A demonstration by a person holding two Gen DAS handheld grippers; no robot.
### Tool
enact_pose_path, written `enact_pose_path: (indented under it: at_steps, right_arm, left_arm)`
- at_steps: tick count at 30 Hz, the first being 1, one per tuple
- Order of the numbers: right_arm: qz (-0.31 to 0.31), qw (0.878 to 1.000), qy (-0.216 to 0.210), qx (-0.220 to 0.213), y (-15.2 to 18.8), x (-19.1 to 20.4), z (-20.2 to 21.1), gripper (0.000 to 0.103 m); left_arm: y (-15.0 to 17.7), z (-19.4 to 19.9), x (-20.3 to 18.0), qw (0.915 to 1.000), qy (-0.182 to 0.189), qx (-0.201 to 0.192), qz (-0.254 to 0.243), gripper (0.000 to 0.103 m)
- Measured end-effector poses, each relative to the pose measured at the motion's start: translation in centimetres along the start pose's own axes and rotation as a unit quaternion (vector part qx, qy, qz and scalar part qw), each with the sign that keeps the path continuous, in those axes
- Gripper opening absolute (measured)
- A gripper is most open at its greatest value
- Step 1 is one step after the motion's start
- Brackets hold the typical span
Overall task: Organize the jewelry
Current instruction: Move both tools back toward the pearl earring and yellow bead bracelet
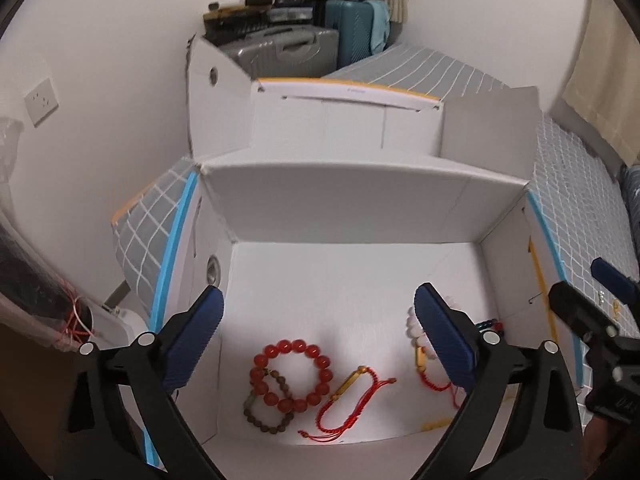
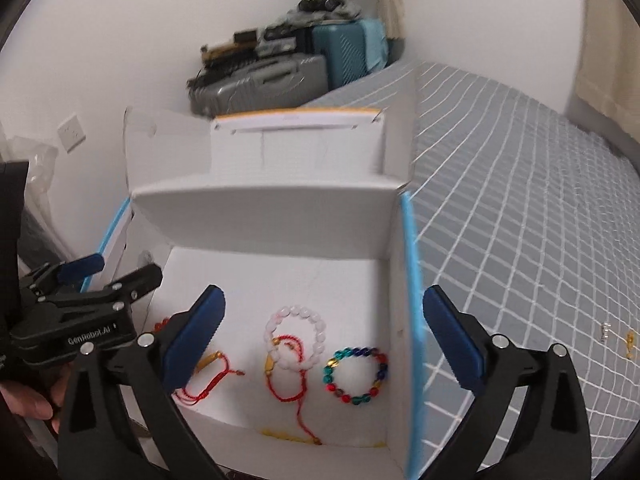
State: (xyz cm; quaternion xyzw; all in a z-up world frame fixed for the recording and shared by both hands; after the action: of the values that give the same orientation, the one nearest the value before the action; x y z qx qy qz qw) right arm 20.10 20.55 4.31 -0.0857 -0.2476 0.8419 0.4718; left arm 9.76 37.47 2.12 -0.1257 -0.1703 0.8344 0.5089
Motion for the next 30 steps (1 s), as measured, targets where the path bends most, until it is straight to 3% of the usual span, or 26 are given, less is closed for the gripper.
enact_pose_path:
  at_steps: [6, 10, 21, 30]
  right_arm:
    - [-0.021, 0.999, 0.013, -0.025, -0.3, -3.7, 2.4, 0.095]
    - [-0.041, 0.998, 0.04, -0.039, 0.1, -8.3, 4.3, 0.095]
    - [-0.118, 0.983, 0.134, -0.038, 3.6, -24.6, 7.9, 0.095]
    - [-0.19, 0.969, 0.159, -0.013, 7.9, -38.1, 8.6, 0.095]
  left_arm:
    - [-0.9, 0.9, -3.4, 0.9996, 0.006, -0.011, -0.026, 0.097]
    - [-1.9, 1.2, -7.5, 0.9982, 0.019, -0.019, -0.053, 0.097]
    - [-3.3, 0.7, -24.0, 0.9873, 0.081, -0.011, -0.137, 0.097]
    - [-1.7, 0.0, -38.2, 0.9665, 0.139, -0.008, -0.216, 0.097]
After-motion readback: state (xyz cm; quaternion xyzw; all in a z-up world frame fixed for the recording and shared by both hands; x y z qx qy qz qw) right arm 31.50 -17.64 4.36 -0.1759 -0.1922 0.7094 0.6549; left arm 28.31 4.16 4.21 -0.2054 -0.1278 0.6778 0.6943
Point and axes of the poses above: each gripper's, at about its wrist camera, not at the fingertips, and z roughly against the way its jaws point, x to its left, y to its underside, the point moved 8 cm from there along -z, roughly the way its jaws point, and after that the axes turned 14 degrees about x, right-handed, at the moved point
